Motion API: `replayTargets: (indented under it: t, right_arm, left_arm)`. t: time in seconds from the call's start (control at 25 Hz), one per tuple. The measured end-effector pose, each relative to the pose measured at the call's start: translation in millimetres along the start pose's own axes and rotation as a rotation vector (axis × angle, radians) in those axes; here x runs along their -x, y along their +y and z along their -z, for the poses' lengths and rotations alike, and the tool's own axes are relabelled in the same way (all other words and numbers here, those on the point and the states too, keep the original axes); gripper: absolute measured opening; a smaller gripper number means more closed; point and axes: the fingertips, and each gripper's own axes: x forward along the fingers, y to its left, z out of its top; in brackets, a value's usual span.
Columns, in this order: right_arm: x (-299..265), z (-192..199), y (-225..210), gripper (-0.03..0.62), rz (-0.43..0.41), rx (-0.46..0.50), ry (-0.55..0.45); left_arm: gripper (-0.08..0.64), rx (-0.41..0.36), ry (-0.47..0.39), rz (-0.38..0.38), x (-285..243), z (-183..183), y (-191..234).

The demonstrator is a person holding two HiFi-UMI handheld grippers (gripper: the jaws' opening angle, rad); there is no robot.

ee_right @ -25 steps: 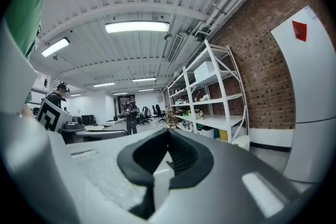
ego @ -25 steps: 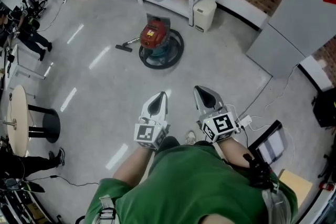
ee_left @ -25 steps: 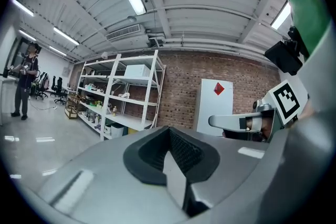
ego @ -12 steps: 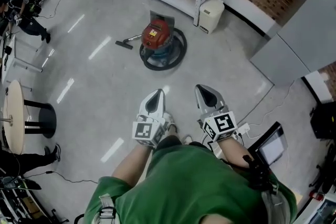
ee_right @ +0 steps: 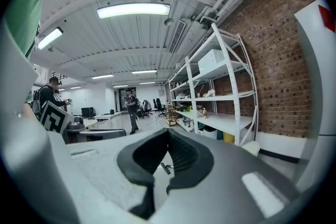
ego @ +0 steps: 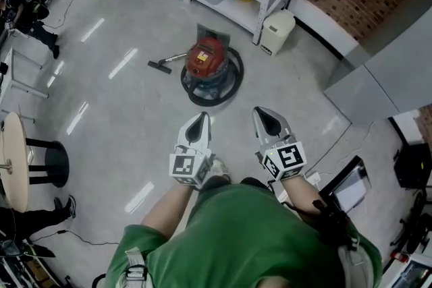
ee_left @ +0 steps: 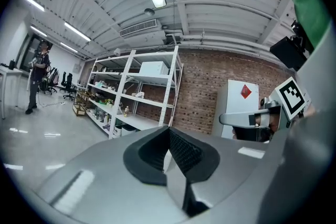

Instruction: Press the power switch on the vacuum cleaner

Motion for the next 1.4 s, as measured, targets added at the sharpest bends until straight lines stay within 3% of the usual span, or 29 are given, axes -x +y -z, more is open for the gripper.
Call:
replayTargets:
  t: [0.32, 0.76, 1.04, 1.4]
  right_arm:
    - [-80, -8, 12, 0.002, -0.039, 0.017, 0.007]
    - [-160, -6, 0, 0.002, -0.115, 0.008, 0.013]
    - [-226, -13, -26, 0.002, -0.188, -0.002, 0.015]
    - [-300, -20, -95, 0.002, -0.236, -0.038, 0.028]
  left_arm:
    - [0.006, -0.005, -0.003, -0.048, -28, -8, 68]
    - [0.006, -0.004, -0.004, -0.147, -57, -10, 120]
    - [0.006, 0.002, 0.006, -0.224, -111, -21, 153]
    - [0.006, -0.008, 0.054, -0.263, -202, -15, 173]
